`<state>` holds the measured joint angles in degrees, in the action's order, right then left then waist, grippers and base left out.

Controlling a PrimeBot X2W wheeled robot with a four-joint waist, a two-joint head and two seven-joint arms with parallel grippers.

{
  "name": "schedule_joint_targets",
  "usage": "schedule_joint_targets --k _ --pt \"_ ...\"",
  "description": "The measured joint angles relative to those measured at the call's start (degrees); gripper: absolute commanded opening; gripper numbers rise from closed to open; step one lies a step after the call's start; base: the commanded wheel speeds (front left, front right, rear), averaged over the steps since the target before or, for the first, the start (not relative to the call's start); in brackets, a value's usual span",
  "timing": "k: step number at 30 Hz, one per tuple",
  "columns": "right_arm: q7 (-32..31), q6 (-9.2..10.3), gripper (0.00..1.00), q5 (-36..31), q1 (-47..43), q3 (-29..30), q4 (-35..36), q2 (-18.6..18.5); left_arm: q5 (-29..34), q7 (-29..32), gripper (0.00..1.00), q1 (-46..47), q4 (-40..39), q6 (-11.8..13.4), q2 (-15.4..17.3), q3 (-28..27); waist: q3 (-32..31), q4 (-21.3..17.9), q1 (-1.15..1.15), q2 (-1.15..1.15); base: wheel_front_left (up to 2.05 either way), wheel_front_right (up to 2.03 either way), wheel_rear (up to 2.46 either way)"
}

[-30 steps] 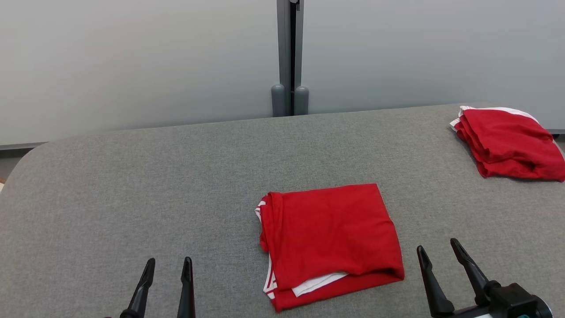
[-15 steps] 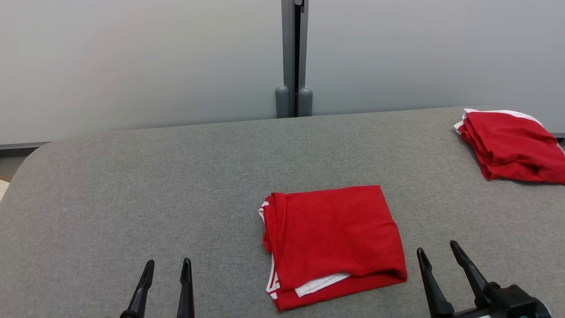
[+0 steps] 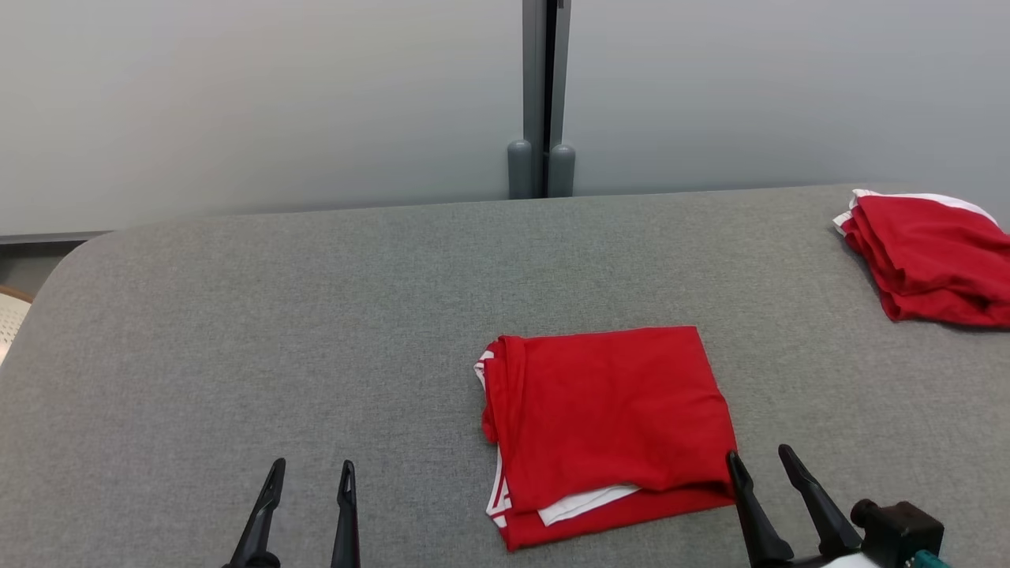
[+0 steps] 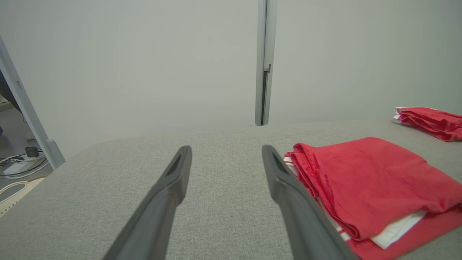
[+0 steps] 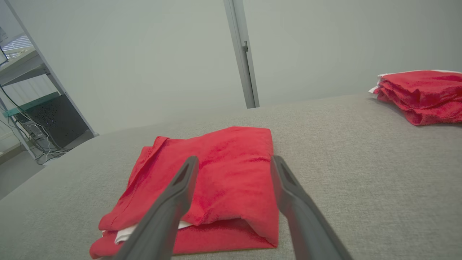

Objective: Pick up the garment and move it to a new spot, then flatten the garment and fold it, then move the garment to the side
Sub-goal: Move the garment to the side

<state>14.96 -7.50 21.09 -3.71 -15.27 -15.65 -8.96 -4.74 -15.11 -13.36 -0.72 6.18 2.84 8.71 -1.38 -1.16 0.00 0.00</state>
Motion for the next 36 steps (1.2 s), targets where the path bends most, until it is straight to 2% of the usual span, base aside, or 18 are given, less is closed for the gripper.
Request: schedule_joint_targets --k 3,6,9,13,18,22,23,24,25,26,30,36 --pt "0.02 0.0 1.0 7.44 3.51 -4.14 -3.8 -2.85 0.04 0.0 1.0 0.57 0.07 0.29 -0.01 0.87 0.87 0.62 0.0 0.0 0.0 0.0 0.0" --pt "-0.55 0.01 1.0 19.27 7.67 -8.93 -6.9 -6.28 -0.13 0.0 1.0 0.82 0.65 0.8 -0.02 1.56 2.02 1.37 0.0 0.0 0.0 0.0 0.0" --pt "-4.79 0.01 1.0 33.56 12.41 -12.96 -5.3 -10.8 -1.81 0.0 1.0 1.62 0.96 1.23 -0.01 1.82 3.82 1.98 0.0 0.0 0.0 0.0 0.0" --pt "-10.9 0.01 1.0 48.6 16.54 -13.67 -4.03 -17.05 -2.35 0.0 1.0 3.58 0.96 1.45 -0.04 2.63 6.62 3.03 0.0 0.0 0.0 0.0 0.0" --pt "-18.44 0.01 1.0 58.95 18.41 -14.37 -5.49 -21.36 -2.55 0.0 1.0 6.11 1.24 1.44 -0.01 3.1 9.89 4.87 0.0 0.0 0.0 0.0 0.0" --pt "-22.83 0.01 1.0 63.44 18.4 -15.11 -5.13 -22.95 -3.04 0.0 1.0 7.36 1.37 1.7 -0.02 3.11 12.13 6.32 0.0 0.0 0.0 0.0 0.0" --pt "-23.06 0.01 0.94 63.74 18.4 -15.13 -5.15 -23.35 -3.05 0.0 1.0 7.57 1.37 1.71 -0.01 3.08 12.62 6.56 0.0 0.0 0.0 0.0 0.0" --pt "-23.14 0.01 0.49 64.21 18.41 -15.08 -5.11 -23.54 -3.11 0.0 1.0 7.83 1.4 1.74 -0.02 3.07 13.09 6.75 0.0 0.0 0.0 0.0 0.0" --pt "-23.15 0.01 0.32 64.73 18.41 -15.08 -5.0 -23.6 -3.15 0.0 1.0 8.02 1.44 1.78 -0.02 3.08 13.49 6.87 0.0 0.0 0.0 0.0 0.0" --pt "-23.17 0.01 0.0 65.12 18.42 -15.08 -4.81 -23.6 -3.19 0.0 1.0 8.04 1.53 1.78 -0.02 3.14 13.81 6.96 0.0 0.0 0.0 0.0 0.0" --pt "-23.48 0.01 0.0 65.49 18.9 -15.44 -3.39 -24.31 -3.19 0.0 1.0 8.71 1.64 1.77 -0.02 3.26 14.85 7.05 0.0 0.0 0.0 0.0 0.0" --pt "-20.16 0.01 0.0 62.54 22.03 -15.52 -1.65 -27.07 -3.19 0.0 1.0 10.25 0.91 1.76 -0.02 3.2 17.22 6.81 0.0 0.0 0.0 0.0 0.0"
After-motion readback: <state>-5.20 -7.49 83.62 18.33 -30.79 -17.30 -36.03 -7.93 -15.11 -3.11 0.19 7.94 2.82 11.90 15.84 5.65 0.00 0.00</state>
